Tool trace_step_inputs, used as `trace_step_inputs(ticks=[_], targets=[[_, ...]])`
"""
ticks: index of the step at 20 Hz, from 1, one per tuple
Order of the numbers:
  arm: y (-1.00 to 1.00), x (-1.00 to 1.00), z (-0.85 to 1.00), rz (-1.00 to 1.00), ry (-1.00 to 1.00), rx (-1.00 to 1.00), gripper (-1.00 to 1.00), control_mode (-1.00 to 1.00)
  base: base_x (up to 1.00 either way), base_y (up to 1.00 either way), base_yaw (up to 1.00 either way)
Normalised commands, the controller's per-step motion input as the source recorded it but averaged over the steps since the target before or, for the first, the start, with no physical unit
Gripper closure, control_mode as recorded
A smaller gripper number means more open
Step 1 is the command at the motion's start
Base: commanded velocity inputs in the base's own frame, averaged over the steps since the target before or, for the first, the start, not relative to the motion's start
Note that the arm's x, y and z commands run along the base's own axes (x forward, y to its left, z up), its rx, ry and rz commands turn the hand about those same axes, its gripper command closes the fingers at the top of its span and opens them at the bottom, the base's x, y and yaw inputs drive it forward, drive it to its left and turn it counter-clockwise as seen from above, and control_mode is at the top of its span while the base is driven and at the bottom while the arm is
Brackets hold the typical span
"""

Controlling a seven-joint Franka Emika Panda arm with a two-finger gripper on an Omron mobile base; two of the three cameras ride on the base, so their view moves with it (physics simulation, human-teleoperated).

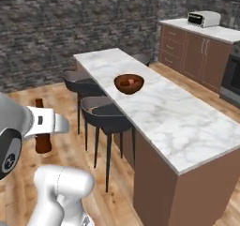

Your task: Open the fridge, grab two sodas, and place both sodas inside the bowl with ice on the dining counter.

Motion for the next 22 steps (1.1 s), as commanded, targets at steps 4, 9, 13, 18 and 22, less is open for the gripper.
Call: trace_step_inputs(ticks=[4, 9, 13, 18, 22], targets=[[0.0, 0.0, 0.0, 0.0, 0.0, 0.0, 1.0, 1.0, 0.29, 0.71, -0.47], [0.0, 0.0, 0.0, 0.0, 0.0, 0.0, 1.0, 1.0, 0.24, 0.56, -0.52], [0.0, 0.0, 0.0, 0.0, 0.0, 0.0, 1.0, 1.0, 0.14, 0.45, -0.55], [0.0, 0.0, 0.0, 0.0, 0.0, 0.0, 1.0, 1.0, 0.14, 0.5, -0.54], [0.0, 0.0, 0.0, 0.0, 0.0, 0.0, 1.0, 1.0, 0.13, 0.56, -0.52]])
